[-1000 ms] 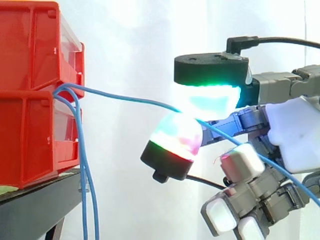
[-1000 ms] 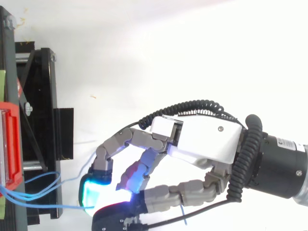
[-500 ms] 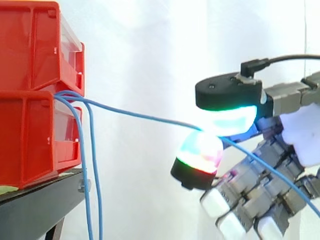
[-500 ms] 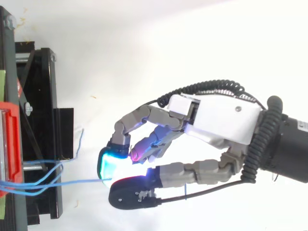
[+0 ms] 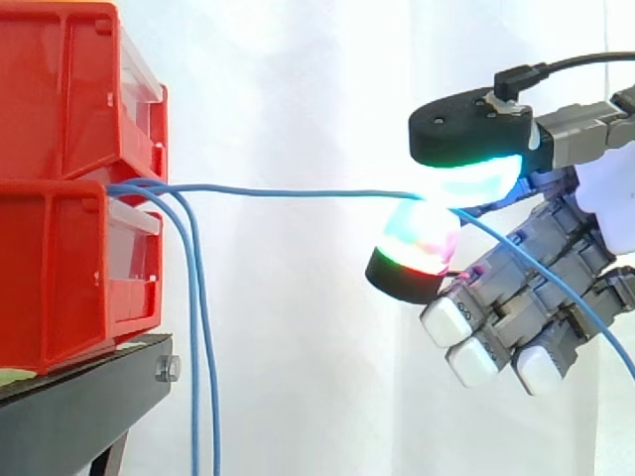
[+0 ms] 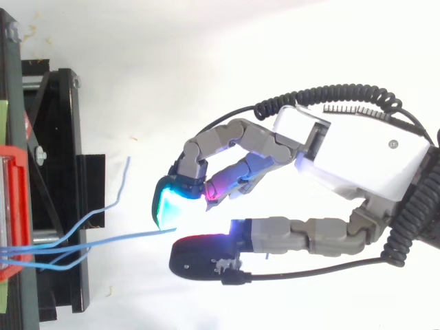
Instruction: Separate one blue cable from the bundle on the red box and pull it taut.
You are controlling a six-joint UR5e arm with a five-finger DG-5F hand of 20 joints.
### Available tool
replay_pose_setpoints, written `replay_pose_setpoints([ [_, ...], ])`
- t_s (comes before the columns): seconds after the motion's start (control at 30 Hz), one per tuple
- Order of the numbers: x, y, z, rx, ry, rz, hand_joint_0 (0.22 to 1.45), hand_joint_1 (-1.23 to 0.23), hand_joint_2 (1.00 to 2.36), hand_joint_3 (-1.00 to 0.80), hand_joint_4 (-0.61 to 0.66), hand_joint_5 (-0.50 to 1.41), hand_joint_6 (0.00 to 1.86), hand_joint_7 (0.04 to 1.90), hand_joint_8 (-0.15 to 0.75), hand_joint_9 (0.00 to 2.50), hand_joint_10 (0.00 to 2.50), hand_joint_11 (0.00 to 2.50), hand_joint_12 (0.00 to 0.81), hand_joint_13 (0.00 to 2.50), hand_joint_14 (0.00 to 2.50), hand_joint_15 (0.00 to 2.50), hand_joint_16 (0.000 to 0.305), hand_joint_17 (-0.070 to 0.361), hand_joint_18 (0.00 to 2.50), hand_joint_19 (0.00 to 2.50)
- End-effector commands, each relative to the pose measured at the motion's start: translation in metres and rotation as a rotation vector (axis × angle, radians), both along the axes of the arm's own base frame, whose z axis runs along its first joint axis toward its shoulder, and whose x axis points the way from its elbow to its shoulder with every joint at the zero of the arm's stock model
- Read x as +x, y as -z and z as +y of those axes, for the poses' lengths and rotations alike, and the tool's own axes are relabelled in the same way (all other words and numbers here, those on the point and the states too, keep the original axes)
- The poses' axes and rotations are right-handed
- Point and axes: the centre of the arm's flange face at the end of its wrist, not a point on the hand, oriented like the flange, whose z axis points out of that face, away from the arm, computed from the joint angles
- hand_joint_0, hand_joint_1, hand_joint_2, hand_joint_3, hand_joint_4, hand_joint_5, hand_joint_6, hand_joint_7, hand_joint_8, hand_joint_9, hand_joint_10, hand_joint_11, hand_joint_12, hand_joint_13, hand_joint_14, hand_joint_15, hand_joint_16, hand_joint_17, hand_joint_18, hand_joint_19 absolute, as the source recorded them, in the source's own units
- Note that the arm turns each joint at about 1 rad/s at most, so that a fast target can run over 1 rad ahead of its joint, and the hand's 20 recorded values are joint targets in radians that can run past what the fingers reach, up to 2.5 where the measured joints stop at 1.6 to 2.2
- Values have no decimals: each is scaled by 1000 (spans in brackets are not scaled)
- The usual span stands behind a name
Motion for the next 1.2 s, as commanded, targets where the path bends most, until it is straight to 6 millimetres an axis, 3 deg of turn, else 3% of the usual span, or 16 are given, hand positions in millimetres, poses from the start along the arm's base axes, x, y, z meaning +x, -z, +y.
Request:
replay_pose_setpoints([
  [0.0,2,0,1,-9,-2,-10,617,-911,1360,12,-349,-51,940,1066,248,963,10,260,349,836,15,396,51,114,763,575],
  [0.97,5,-1,2,-11,-6,-32,637,-931,1260,35,-330,-51,939,1051,248,993,13,354,371,759,16,442,51,115,552,552],
  [1.17,5,-1,2,-11,-6,-32,666,-948,1116,54,-321,-56,939,1016,236,978,14,350,368,757,16,451,51,115,532,544],
])
